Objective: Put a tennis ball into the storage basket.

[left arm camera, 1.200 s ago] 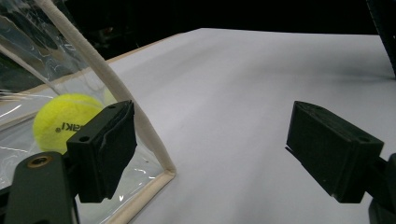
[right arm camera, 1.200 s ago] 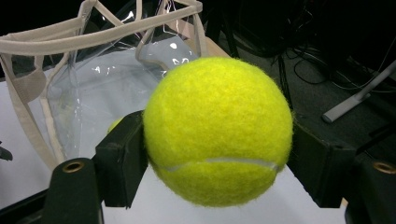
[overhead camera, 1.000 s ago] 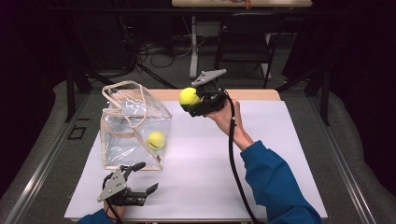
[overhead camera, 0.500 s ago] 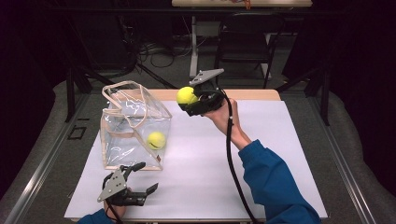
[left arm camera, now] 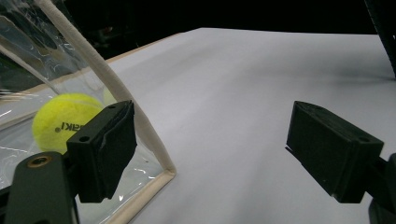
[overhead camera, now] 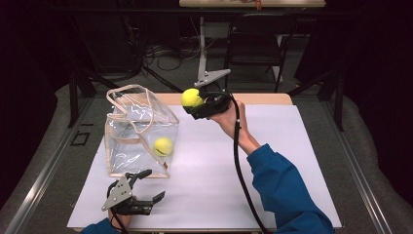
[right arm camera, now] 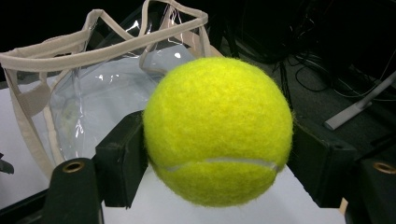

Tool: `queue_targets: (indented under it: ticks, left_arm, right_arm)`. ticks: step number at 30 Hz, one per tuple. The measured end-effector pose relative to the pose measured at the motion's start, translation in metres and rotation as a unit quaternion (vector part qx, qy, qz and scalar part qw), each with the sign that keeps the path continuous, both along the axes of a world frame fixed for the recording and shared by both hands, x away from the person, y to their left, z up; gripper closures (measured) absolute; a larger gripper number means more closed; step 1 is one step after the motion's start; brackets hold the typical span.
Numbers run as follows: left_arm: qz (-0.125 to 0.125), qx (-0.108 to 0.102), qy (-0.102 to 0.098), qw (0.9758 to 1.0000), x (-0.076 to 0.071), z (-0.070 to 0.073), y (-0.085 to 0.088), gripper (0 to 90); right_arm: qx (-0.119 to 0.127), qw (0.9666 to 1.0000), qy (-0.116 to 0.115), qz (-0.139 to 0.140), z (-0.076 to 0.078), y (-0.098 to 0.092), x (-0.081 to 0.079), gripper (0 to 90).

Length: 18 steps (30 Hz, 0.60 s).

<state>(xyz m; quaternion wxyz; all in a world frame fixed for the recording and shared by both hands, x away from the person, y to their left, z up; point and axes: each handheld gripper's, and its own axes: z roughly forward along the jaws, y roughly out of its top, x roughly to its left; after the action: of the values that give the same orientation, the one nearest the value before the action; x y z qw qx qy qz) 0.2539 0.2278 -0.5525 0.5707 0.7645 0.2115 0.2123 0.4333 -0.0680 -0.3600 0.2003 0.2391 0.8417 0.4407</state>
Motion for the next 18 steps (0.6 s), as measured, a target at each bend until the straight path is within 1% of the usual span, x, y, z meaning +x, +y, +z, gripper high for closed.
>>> queue_targets:
  ticks: [3,4,18]
  left_arm:
    - [0.000,-0.001,0.000,1.0000,0.000,0.000,0.000,15.8]
    - [0.001,-0.001,0.000,1.0000,0.000,0.000,0.000,15.8]
    - [0.000,-0.002,0.000,1.0000,0.000,0.000,0.000,15.9]
  right_arm:
    - [0.000,1.0000,0.000,0.000,0.000,0.000,0.000,26.4]
    - [0.005,1.0000,-0.001,0.004,0.005,0.005,0.002,26.4]
    - [0.002,0.9999,0.000,0.010,0.011,0.013,0.006,26.4]
